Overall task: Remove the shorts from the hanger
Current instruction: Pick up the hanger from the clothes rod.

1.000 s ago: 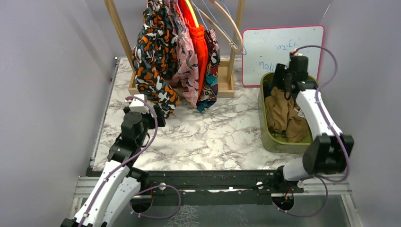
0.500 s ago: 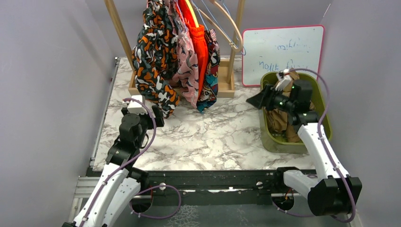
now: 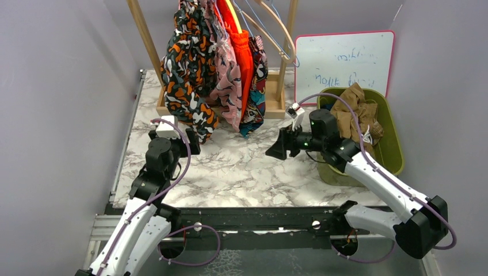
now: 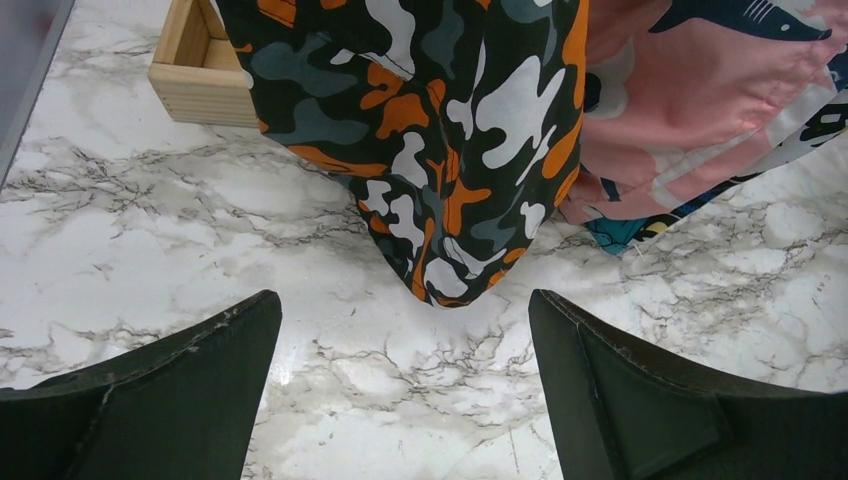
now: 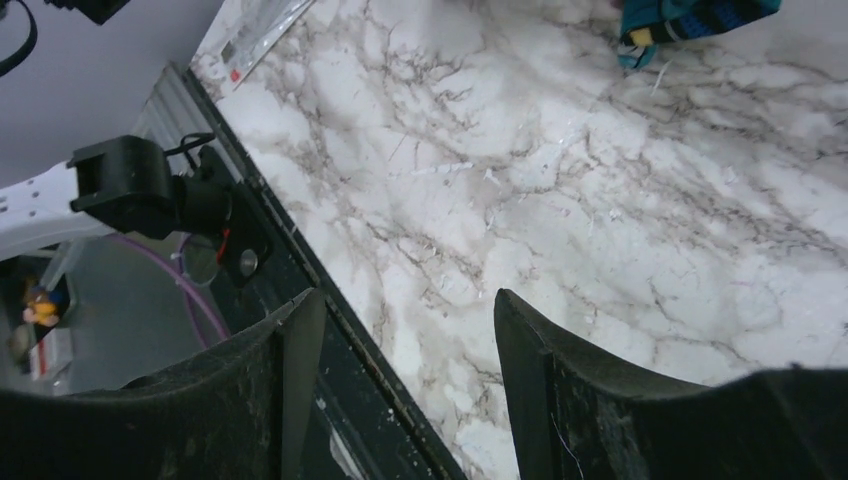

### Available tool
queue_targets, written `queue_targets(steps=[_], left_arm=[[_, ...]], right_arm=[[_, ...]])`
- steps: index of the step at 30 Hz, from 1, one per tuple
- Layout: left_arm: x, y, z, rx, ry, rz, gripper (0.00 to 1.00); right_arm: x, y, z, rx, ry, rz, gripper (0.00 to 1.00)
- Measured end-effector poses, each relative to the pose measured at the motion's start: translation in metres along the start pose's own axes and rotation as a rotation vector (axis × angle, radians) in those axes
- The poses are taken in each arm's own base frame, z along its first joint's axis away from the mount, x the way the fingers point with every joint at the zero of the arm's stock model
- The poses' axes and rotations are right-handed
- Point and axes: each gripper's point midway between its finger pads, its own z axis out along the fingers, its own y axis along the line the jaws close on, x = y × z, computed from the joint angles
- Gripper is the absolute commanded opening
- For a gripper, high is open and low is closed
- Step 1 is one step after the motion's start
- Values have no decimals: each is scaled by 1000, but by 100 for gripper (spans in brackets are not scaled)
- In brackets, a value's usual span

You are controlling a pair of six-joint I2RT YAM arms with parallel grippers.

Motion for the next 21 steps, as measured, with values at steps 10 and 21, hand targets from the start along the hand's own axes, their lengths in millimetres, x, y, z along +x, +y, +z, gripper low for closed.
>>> queue_targets(steps=[10,21], left_arm=[[0,0,0,0,-1,3,96],[3,1,2,-3,12,8,96]], right_arm=[[-85,27,-10,71,-183,-222,65],[-175,28,-1,173,-353,-251,65]])
